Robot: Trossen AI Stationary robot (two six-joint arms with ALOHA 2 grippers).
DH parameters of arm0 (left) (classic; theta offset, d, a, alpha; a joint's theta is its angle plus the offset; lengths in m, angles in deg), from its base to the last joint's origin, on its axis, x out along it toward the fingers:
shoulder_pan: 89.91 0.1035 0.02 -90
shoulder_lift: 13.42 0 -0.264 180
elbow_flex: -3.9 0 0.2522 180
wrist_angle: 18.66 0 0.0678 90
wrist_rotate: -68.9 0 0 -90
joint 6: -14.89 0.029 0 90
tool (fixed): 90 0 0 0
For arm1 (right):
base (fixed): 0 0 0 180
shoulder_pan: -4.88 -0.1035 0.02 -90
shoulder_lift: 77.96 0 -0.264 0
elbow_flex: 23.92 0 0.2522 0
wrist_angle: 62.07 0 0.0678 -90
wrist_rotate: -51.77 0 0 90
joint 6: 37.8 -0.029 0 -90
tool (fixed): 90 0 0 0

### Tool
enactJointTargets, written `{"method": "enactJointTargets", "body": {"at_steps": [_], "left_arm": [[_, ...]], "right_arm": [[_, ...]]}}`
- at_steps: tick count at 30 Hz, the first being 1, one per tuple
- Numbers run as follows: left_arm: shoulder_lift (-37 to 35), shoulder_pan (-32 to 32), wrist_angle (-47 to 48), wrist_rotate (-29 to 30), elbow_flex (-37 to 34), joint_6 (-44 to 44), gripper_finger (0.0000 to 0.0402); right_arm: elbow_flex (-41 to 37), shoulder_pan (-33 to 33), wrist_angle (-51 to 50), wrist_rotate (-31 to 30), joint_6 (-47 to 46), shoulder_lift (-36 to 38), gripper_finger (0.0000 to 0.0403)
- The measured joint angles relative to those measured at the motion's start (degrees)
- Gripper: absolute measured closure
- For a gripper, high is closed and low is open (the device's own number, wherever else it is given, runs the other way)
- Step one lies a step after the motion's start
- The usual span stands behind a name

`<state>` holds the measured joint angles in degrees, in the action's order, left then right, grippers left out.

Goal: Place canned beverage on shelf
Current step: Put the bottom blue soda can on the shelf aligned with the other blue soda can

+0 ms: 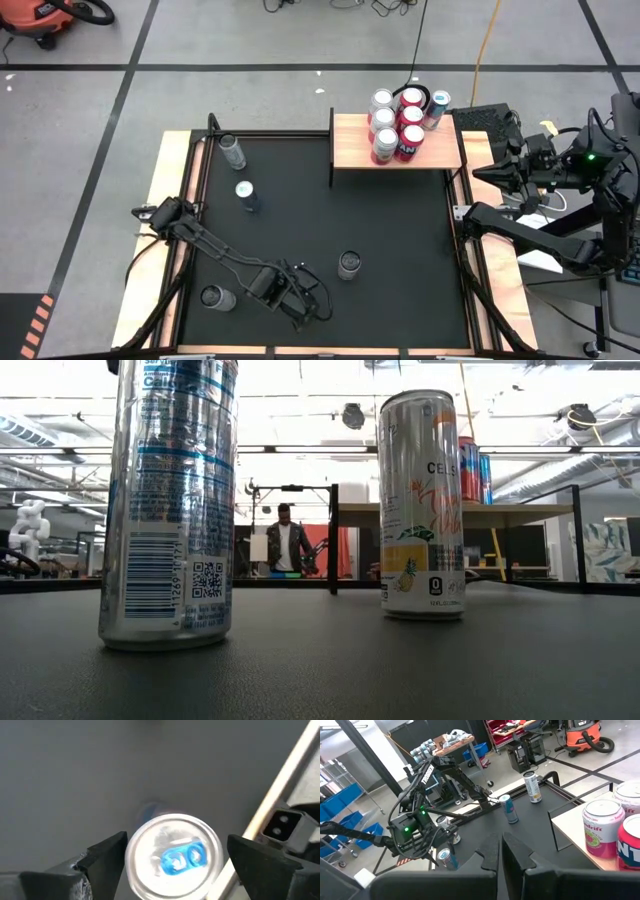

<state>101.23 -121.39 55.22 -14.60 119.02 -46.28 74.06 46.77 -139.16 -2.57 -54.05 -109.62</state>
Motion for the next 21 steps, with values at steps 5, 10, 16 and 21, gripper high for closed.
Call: {"method": "enactJointTargets", "body": {"at_steps": [5, 10, 16, 21], "left_arm": [[0.0, 0.0, -0.6, -0.3, -1.0, -0.2, 0.0067], [0.0, 0.0, -0.5, 0.0, -1.0, 0.0, 0.0112], [0.0, 0.0, -0.8, 1.6, -1.0, -0.1, 0.0175], [0.0, 0.0, -0.8, 1.5, -1.0, -3.0, 0.0179]], "right_arm": [[0.0, 0.0, 0.0, 0.0, -0.1, 0.0, 0.0403], [0.0, 0.0, 0.0, -1.4, -0.2, 0.0, 0.0403], [0.0, 0.0, -0.1, -3.0, -1.0, 0.0, 0.0403], [0.0, 0.0, 0.0, -3.1, -1.5, 0.0, 0.0403]]}}
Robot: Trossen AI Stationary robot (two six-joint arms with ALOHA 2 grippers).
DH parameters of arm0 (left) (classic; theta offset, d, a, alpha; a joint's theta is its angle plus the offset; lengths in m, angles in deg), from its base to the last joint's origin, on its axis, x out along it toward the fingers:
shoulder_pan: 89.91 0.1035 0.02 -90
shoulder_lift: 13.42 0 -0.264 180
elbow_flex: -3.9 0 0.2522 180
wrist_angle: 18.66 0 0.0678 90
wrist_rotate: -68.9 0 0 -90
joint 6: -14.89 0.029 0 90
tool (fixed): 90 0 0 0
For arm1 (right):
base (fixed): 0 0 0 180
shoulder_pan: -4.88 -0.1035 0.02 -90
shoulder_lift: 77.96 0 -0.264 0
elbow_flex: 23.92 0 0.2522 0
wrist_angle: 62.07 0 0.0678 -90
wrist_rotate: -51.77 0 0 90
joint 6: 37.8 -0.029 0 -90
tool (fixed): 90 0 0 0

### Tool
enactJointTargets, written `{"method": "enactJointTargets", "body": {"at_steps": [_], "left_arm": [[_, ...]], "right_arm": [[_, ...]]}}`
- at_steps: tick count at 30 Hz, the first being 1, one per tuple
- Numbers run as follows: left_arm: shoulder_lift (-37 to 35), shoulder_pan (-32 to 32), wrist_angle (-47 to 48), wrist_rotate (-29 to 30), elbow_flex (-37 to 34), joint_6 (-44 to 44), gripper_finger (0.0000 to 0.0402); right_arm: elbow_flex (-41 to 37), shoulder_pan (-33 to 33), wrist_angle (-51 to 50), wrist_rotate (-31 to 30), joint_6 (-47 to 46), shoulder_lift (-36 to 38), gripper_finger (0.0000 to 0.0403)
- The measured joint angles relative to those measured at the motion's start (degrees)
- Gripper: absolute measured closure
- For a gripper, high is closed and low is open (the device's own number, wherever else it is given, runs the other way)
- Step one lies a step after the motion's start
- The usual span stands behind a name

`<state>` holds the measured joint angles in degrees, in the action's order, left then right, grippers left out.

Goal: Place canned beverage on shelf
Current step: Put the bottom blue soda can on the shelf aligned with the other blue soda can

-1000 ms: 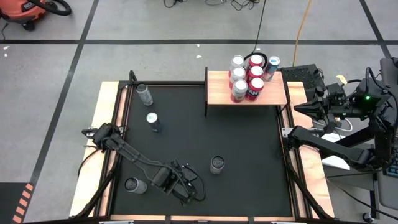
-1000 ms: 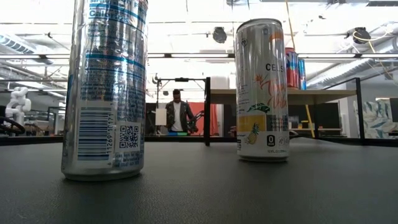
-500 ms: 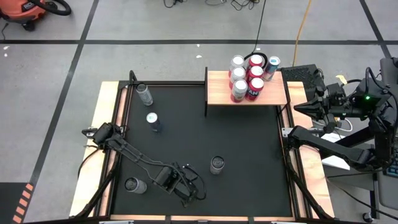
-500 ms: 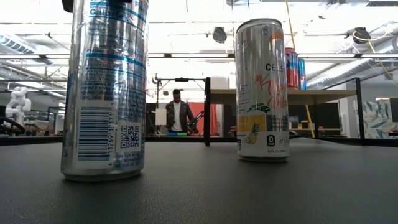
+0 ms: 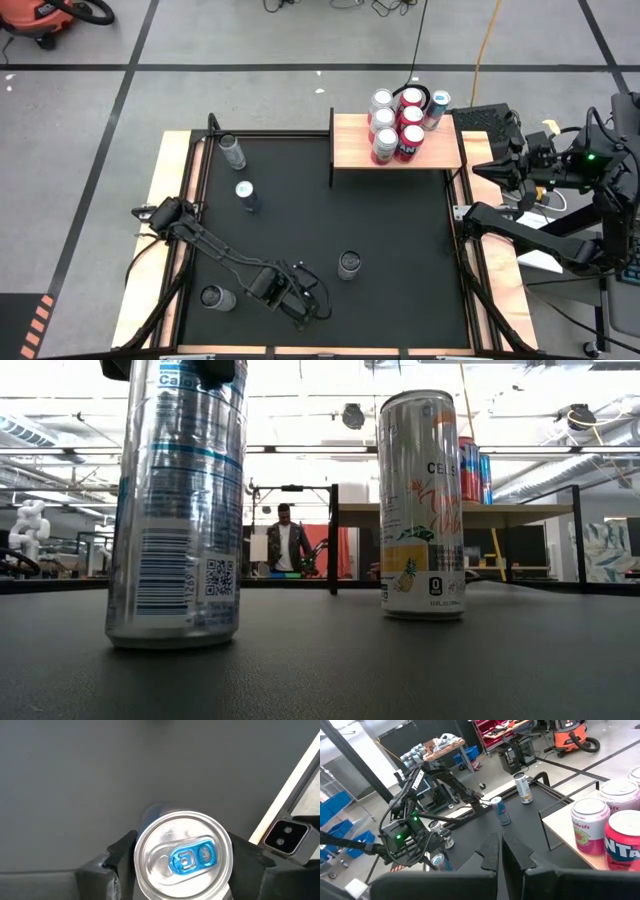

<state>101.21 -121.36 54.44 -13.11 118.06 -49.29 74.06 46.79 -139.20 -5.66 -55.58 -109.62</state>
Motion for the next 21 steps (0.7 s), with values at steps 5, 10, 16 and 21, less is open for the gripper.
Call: {"method": "enactJointTargets", "body": {"at_steps": [5, 10, 16, 21], "left_arm": [[0.0, 0.2, 0.3, -0.5, 1.9, -1.5, 0.0167], [0.0, 1.3, 0.8, -0.5, 5.4, -1.6, 0.0173], [-0.1, 2.9, 5.0, 0.3, 12.5, -3.0, 0.0174], [-0.2, 4.1, 16.1, 1.1, 19.6, -6.0, 0.0174]], "right_arm": [[0.0, 0.0, 0.1, -2.6, -1.0, -0.4, 0.0403], [0.0, 0.0, 0.1, -2.6, -1.1, -1.3, 0.0403], [0.0, 0.0, 0.0, -2.5, -1.1, -1.5, 0.0403], [0.0, 0.0, -0.7, -1.5, -0.5, -1.5, 0.0403]]}}
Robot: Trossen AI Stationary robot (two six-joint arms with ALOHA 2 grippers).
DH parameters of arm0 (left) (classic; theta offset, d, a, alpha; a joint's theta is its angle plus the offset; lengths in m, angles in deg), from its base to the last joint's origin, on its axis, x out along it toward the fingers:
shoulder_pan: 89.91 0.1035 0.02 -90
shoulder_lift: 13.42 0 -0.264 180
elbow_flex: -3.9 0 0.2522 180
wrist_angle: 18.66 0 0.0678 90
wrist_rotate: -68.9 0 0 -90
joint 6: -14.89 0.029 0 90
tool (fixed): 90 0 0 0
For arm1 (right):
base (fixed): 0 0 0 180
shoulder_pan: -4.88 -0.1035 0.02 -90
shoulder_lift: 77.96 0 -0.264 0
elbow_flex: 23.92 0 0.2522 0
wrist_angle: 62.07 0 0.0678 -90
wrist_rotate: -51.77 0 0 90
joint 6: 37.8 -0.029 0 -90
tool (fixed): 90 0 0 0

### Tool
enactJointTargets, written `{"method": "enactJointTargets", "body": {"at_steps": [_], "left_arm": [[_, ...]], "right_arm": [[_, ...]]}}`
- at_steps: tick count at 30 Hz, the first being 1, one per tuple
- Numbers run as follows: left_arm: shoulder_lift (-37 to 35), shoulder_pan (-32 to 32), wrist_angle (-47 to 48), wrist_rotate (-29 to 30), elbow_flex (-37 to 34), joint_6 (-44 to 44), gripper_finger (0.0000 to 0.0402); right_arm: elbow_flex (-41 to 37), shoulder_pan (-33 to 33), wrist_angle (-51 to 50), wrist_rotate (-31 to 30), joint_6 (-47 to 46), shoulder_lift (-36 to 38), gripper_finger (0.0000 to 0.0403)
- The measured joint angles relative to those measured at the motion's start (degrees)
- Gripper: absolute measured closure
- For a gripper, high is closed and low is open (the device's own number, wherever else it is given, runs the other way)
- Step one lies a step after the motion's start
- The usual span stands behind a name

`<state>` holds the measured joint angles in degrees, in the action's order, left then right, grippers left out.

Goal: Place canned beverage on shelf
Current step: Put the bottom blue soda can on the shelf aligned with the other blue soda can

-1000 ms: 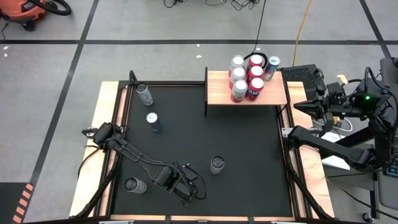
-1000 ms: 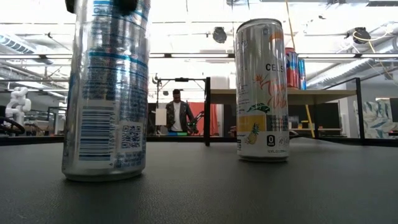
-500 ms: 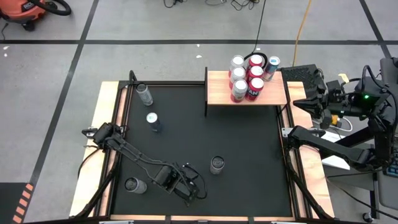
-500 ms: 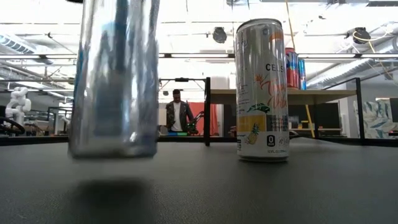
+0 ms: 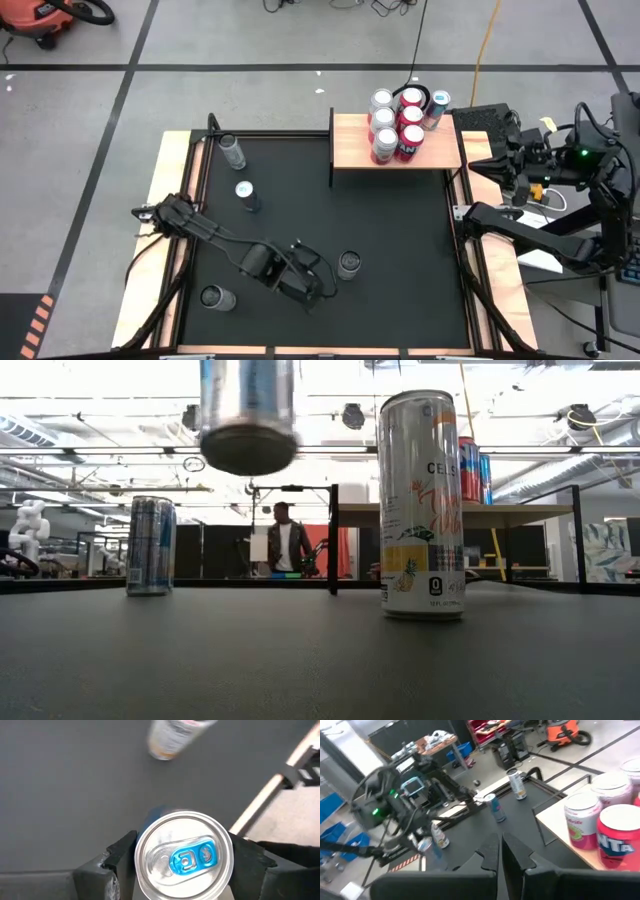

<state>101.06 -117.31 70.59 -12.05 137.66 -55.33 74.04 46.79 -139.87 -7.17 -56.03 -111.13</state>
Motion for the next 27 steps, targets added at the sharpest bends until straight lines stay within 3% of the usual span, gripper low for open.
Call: {"method": "enactJointTargets", "body": {"at_steps": [6, 11, 16, 23, 27], "left_arm": [[0.0, 1.6, 8.9, 2.9, 9.1, -3.3, 0.0174], [0.0, 3.9, 9.0, 8.1, 15.2, -6.5, 0.0174], [-2.4, 6.6, 3.3, 12.3, 15.0, -8.7, 0.0175], [-5.3, 10.1, -4.6, 14.8, 15.0, -9.0, 0.0175], [-6.3, 11.6, -10.4, 16.9, 15.0, -8.9, 0.0175]], "right_arm": [[0.0, 0.0, -1.4, 0.6, 2.9, 0.0, 0.0403], [0.0, 0.0, -2.3, 0.7, 4.4, 0.0, 0.0403], [0.0, 0.0, -1.4, 0.7, 4.8, 0.0, 0.0403], [0.0, 0.0, 7.2, 2.2, 7.1, -1.2, 0.0401], [0.0, 0.0, 12.1, 3.8, 10.1, -3.7, 0.0374]]}}
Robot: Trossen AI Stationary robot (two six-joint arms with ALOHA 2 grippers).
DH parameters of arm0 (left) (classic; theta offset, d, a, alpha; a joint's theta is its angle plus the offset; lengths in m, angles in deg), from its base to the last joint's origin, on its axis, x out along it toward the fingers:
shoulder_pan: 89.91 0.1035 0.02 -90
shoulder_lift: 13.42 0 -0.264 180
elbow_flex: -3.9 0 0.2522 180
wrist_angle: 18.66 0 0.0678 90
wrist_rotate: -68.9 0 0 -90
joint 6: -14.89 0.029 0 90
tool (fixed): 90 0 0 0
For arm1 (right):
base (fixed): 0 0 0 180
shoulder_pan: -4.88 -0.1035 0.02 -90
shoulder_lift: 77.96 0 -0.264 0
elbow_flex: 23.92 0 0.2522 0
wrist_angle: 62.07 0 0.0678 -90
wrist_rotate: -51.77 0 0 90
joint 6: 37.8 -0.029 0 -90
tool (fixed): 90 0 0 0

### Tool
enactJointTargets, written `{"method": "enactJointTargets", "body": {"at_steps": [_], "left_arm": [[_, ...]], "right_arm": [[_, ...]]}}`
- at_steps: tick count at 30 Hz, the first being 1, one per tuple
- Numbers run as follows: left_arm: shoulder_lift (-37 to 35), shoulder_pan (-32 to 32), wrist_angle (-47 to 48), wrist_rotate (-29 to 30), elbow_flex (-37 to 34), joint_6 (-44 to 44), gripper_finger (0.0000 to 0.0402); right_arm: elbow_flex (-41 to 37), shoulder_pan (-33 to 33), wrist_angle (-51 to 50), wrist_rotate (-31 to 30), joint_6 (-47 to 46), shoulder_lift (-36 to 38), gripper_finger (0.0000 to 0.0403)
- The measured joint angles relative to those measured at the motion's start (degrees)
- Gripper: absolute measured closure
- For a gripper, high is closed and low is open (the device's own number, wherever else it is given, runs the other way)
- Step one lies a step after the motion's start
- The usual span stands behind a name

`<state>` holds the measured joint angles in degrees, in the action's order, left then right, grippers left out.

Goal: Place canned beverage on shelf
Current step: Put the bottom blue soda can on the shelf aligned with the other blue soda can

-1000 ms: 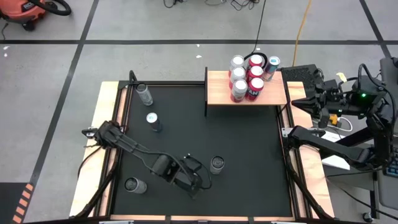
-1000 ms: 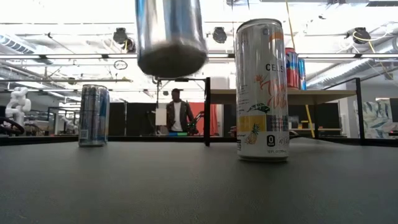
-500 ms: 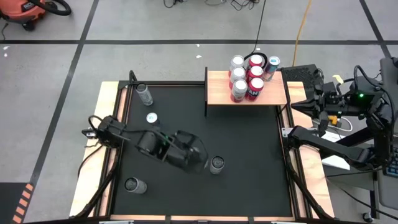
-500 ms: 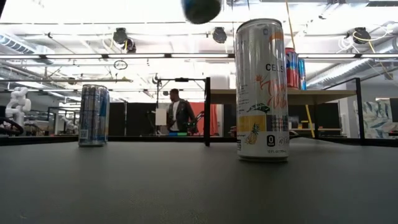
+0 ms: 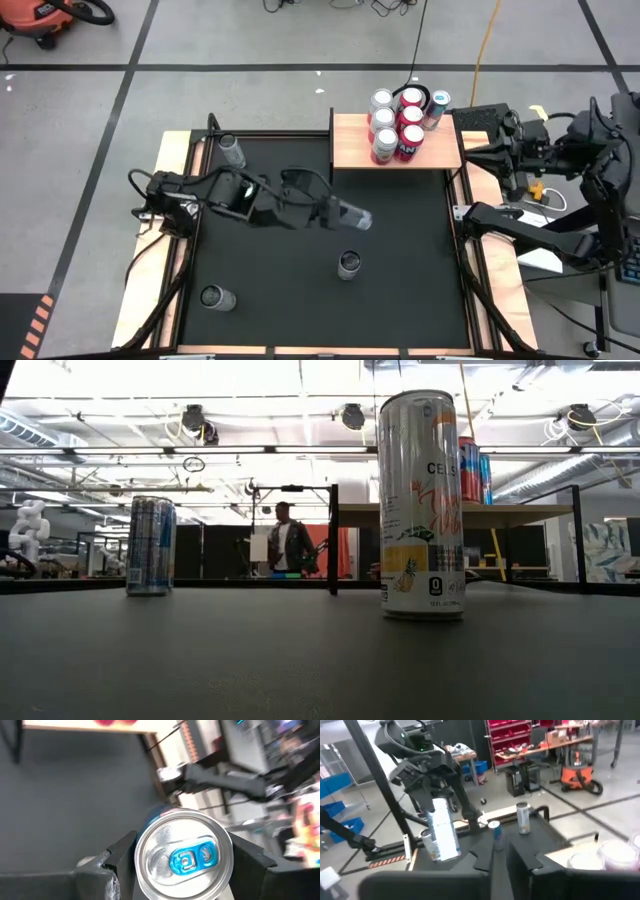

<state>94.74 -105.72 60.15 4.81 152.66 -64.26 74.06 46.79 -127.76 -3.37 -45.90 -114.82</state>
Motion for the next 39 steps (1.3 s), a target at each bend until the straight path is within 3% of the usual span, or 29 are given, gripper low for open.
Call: {"method": "enactJointTargets", "body": {"at_steps": [12, 18, 28, 39], "left_arm": [[-0.4, 4.1, -13.1, 7.7, 0.0, 0.5, 0.0175], [-0.4, 5.9, -18.3, 13.0, -0.1, 3.6, 0.0175], [0.1, 8.8, -21.0, 12.0, -0.1, 6.1, 0.0175], [0.1, 9.5, -20.9, 11.4, -0.1, 6.5, 0.0175]], "right_arm": [[0.0, -1.7, 4.8, 4.4, 14.6, -10.3, 0.0184], [0.0, -5.4, 6.3, 4.4, 20.3, -13.2, 0.0115], [0.0, -11.4, 16.8, 1.2, 23.6, -19.7, 0.0092], [0.0, -15.2, 18.4, -1.1, 25.3, -25.1, 0.0092]]}}
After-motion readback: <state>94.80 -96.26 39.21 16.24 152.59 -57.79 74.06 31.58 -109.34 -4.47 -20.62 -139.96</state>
